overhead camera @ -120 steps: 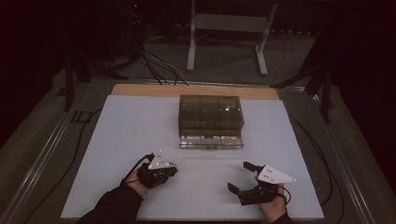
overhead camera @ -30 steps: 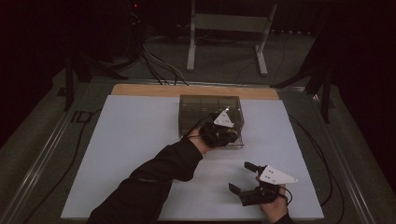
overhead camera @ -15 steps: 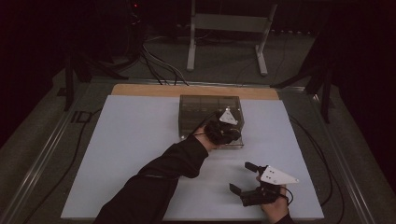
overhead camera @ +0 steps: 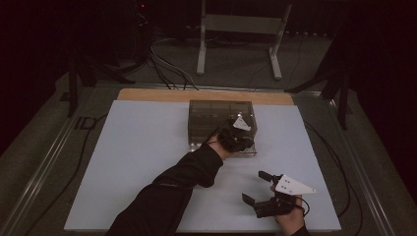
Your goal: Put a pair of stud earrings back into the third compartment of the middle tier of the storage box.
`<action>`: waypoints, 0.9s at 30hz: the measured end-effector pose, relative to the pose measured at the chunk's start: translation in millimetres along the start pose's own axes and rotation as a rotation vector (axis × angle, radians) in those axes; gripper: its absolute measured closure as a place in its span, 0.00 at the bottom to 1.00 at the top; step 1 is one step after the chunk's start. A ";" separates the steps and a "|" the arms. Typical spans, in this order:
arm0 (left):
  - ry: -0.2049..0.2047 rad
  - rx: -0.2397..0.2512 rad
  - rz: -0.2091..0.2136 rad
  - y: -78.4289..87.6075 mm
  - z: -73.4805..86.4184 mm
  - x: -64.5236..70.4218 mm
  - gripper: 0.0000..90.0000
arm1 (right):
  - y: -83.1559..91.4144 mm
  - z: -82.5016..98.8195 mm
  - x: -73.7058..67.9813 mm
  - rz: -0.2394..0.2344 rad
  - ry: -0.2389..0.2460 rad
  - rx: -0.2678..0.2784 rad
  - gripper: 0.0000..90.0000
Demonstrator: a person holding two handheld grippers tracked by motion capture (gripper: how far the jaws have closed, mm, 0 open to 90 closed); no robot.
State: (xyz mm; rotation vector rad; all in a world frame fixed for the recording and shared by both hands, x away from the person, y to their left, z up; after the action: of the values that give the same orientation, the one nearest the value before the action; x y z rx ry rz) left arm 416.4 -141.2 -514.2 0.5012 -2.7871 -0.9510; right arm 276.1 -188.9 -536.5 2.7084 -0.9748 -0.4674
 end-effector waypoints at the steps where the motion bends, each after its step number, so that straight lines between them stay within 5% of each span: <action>1: 0.002 0.001 -0.001 -1.6 0.4 -0.5 0.97 | 0.0 0.1 -0.2 -0.001 0.001 -0.001 0.00; 6: -0.001 -0.001 -0.015 -7.4 1.4 -2.4 0.96 | 0.6 -0.2 -0.2 -0.001 0.000 0.000 0.00; 9: 0.007 0.022 -0.018 -5.9 -1.2 -3.2 0.84 | 1.0 -0.9 0.2 -0.002 0.000 0.004 0.00; 27: 0.029 0.095 -0.005 33.5 -18.8 8.5 0.54 | -0.8 0.9 -0.9 -0.002 0.000 -0.006 0.00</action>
State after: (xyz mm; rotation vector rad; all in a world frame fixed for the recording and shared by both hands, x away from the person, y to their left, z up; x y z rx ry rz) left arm 404.4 -130.0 -478.4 0.5312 -2.8168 -0.8090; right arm 275.6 -187.8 -537.3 2.7042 -0.9688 -0.4696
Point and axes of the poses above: each handheld gripper's, and its own axes: y roughly backward along the jaws, z roughly out of its underside, x roughly to its right, the point moved 9 cm from there along -y, roughly forward along the jaws, and after that the axes turned 6 degrees about -y, right-handed, at the moved point
